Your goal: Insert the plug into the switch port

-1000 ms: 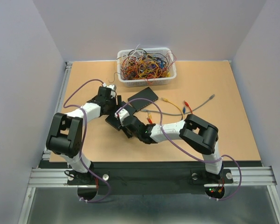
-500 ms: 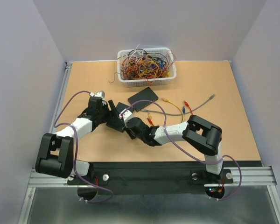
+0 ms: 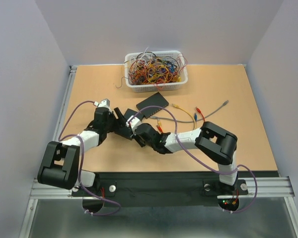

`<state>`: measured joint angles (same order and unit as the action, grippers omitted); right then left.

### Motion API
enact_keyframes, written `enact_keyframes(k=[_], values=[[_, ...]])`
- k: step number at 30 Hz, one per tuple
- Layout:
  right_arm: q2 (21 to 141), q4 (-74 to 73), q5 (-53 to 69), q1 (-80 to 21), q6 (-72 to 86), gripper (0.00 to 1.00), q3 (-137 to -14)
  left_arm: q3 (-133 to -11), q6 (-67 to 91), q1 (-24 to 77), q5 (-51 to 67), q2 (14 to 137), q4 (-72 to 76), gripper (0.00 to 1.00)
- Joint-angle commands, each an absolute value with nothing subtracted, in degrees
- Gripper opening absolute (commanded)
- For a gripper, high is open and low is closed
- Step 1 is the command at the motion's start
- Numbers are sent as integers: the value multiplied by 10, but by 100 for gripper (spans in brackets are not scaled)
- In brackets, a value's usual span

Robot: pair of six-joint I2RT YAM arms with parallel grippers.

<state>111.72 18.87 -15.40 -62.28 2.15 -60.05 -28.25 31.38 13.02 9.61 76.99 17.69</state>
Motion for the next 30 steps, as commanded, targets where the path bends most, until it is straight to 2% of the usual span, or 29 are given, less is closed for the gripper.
enact_keyframes(k=[1, 12, 17, 21, 27, 30], values=[[1094, 321, -115, -611, -15, 0, -627, -254, 363, 187, 200, 801, 125, 79], [1150, 290, -89, -611, -48, 0, -741, -243, 388, 249, 194, 809, 160, 78], [1179, 320, -39, -611, -54, 1, -774, -230, 401, 272, 199, 797, 177, 79], [1173, 388, -25, -611, -45, 1, -740, -215, 403, 272, 202, 789, 184, 79], [1152, 374, -67, -611, -46, 1, -690, -217, 403, 272, 149, 757, 146, 79], [1136, 356, -102, -611, -33, 6, -658, -230, 390, 266, 127, 744, 129, 81]])
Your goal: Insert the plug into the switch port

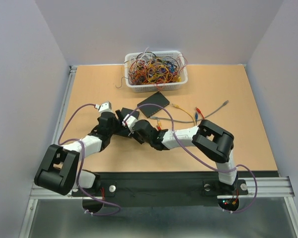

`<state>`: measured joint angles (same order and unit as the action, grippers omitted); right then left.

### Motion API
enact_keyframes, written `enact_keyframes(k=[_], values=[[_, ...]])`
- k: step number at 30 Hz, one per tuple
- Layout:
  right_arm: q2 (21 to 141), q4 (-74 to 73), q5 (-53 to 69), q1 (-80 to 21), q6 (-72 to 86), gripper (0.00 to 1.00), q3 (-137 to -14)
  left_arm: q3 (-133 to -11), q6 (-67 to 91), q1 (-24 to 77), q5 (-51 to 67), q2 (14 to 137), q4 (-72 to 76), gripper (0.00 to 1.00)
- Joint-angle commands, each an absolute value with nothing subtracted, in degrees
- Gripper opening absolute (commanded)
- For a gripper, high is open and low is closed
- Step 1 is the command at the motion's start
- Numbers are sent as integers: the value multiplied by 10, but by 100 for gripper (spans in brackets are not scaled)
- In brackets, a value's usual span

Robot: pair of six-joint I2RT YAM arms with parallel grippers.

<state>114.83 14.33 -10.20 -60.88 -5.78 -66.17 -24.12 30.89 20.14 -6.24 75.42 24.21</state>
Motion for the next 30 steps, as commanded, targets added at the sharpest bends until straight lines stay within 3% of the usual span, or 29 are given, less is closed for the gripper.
enact_keyframes(k=[1, 3, 11, 14, 23, 30], values=[[1127, 345, -117, -611, -28, 9, -644, -235, 382, 260, 115, 743, 113, 82], [1119, 333, -129, -610, -18, 13, -628, -240, 374, 251, 90, 743, 105, 83], [1037, 313, -137, -611, 23, 52, -537, -257, 356, 211, 48, 743, 88, 84], [1002, 279, -141, -611, 36, 60, -524, -280, 349, 206, 26, 751, 73, 85], [966, 215, -222, -608, 75, 66, -531, -362, 317, 191, -13, 806, 60, 85], [1044, 151, -231, -589, 128, 54, -593, -422, 284, 187, -6, 863, 77, 85]])
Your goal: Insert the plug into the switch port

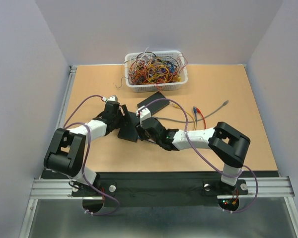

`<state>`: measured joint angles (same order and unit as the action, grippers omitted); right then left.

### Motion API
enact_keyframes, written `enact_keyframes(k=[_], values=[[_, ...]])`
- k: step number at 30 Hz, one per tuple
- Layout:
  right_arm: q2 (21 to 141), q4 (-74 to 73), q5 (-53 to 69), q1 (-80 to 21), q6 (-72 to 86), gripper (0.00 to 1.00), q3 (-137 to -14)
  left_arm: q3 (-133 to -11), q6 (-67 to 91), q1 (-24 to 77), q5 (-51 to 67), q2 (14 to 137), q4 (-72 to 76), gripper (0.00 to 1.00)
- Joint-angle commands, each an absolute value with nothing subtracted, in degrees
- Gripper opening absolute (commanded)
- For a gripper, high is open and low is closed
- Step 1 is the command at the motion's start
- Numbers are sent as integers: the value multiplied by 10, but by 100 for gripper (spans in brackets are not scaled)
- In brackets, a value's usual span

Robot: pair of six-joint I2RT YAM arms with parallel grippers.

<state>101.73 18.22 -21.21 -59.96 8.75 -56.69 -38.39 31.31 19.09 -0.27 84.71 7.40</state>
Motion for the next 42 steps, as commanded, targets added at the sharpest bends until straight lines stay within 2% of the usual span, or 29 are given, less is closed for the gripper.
enact_keyframes(k=[1, 15, 22, 31, 42], values=[[1050, 151, -228, -583, 135, 54, -595, -426, 280, 186, -3, 874, 79, 85], [1136, 153, -122, -565, 170, 45, -671, -432, 246, 185, 47, 911, 134, 84], [1131, 182, -59, -569, 178, 40, -664, -432, 237, 184, 44, 922, 135, 84], [1106, 159, -108, -570, 157, 40, -654, -418, 269, 178, -15, 880, 100, 84], [965, 92, -199, -570, 126, 40, -585, -492, 262, 172, -68, 793, -27, 85]])
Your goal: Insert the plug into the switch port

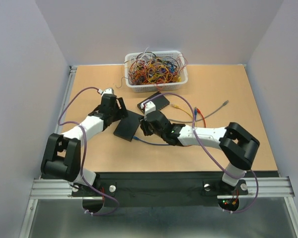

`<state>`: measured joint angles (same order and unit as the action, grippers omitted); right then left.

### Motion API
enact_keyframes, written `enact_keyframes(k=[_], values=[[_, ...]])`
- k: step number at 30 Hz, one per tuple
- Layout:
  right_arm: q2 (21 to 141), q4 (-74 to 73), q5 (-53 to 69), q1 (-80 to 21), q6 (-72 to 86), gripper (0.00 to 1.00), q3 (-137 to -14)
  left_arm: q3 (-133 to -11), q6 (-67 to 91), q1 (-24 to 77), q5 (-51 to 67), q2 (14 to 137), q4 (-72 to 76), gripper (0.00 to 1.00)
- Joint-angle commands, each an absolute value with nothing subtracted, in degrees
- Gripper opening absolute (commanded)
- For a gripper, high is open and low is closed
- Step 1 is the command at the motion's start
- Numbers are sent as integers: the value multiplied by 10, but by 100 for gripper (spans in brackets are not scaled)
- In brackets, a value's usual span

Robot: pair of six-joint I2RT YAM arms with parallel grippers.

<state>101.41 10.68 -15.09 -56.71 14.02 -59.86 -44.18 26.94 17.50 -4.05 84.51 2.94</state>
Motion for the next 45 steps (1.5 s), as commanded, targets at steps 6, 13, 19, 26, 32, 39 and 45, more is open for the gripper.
enact_keyframes(k=[6, 13, 19, 26, 32, 39, 45], values=[[914, 55, -235, -557, 133, 43, -538, -572, 225, 172, -57, 743, -151, 89], [903, 49, -213, -501, 147, 42, -519, -633, 139, 171, -47, 675, -184, 92], [936, 40, -204, -477, 140, 42, -551, -587, 114, 172, -98, 639, -127, 92], [977, 33, -187, -474, 137, 38, -563, -536, 109, 171, -123, 607, -102, 91], [998, 33, -169, -474, 136, 36, -560, -535, 111, 171, -120, 613, -106, 91], [993, 33, -163, -474, 134, 36, -548, -533, 112, 171, -125, 613, -110, 90], [988, 33, -150, -474, 144, 34, -539, -533, 111, 171, -125, 616, -110, 90]])
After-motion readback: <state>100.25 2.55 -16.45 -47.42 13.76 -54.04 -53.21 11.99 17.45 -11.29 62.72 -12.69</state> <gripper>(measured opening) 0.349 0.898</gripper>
